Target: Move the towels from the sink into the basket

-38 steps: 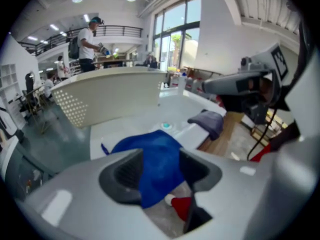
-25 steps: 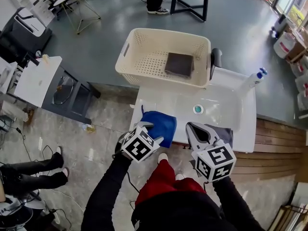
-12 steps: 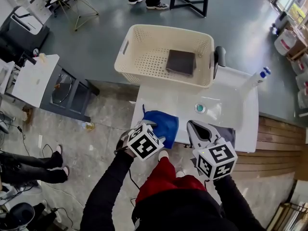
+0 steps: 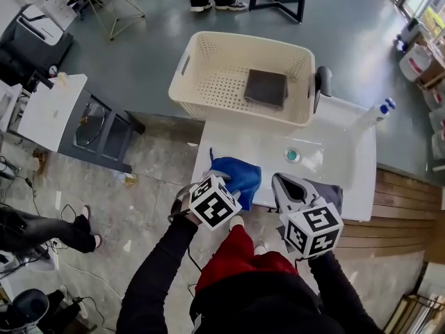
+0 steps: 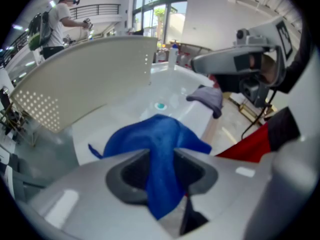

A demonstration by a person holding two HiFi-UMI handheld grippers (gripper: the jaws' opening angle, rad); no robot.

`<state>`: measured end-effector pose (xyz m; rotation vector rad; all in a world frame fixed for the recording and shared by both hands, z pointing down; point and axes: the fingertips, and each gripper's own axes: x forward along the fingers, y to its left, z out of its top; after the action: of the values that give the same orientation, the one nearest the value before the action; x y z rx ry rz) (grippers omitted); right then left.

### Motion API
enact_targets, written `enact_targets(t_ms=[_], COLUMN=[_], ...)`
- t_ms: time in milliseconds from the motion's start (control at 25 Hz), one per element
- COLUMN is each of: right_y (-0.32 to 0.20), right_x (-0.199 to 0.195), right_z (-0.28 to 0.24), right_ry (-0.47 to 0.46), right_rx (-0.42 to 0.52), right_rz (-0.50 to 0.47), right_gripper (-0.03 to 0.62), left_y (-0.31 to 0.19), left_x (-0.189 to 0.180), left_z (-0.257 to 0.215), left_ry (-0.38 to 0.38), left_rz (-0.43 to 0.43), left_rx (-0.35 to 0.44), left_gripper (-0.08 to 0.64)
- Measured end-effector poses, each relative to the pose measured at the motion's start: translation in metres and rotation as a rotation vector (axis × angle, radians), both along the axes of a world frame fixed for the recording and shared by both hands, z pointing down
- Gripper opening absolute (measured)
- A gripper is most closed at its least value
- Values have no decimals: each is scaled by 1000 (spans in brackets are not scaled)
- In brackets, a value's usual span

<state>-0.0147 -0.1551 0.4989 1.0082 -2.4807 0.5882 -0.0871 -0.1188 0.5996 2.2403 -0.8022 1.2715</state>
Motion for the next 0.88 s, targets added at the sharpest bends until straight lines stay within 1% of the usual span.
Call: enact_targets(t_ms=[80,160,240,560,880], right_y=[1,2,3,5,5], right_x=[0,0,0,-1,3], right_z=[0,0,-1,-3,-12], right_ry=[2,4,6,14,6], right_rx=[-1,0,0,1,22], right_rz=[-1,-1,0,-2,12], right_gripper=[8,8,8,8,8], left_y=[0,2,3,4,5], left_x=[1,3,4,6,6], left_z=[-1,-1,-1,-3,-20], left_ry=[-3,-6,-9,5,63], left_rz=[-2,3,9,15,-35], left_rx=[19,39,52,75,122], left_gripper=[134,95,78,57,52])
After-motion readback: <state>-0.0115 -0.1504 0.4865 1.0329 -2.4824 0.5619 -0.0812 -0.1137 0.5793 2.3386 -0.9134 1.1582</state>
